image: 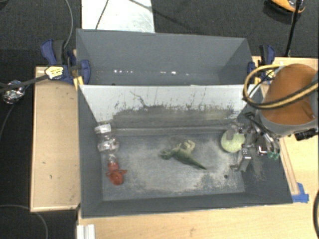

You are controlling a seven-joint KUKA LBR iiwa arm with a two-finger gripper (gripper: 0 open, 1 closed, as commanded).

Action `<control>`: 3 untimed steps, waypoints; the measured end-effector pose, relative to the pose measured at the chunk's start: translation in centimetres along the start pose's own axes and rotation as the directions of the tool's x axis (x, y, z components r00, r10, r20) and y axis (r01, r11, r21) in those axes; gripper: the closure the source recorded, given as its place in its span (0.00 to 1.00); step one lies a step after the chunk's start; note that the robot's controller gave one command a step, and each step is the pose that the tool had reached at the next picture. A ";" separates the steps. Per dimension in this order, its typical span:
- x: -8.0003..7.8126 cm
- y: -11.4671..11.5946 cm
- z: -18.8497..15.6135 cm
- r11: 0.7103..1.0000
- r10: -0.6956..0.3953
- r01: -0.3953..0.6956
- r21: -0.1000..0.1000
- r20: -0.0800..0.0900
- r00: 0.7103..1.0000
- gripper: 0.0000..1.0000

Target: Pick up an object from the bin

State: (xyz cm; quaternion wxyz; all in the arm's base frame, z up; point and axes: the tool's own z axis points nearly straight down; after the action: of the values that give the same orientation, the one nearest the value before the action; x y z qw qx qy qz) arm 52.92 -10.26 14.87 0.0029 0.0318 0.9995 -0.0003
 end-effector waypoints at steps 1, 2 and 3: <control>-0.9 1.0 2.9 0.965 -0.261 0.261 0.000 -0.001 0.965 0.00; -1.4 3.4 4.3 0.984 -0.178 0.178 -0.001 -0.002 0.984 0.00; -1.7 6.4 6.0 0.994 -0.110 0.110 -0.001 -0.002 0.994 0.00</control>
Offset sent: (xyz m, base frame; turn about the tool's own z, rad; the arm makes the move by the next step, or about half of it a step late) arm 0.0233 0.0563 -0.0536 -0.0837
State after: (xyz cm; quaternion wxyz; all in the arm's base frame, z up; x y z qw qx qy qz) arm 55.03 -4.01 8.85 0.0021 -0.0234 0.9997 0.0000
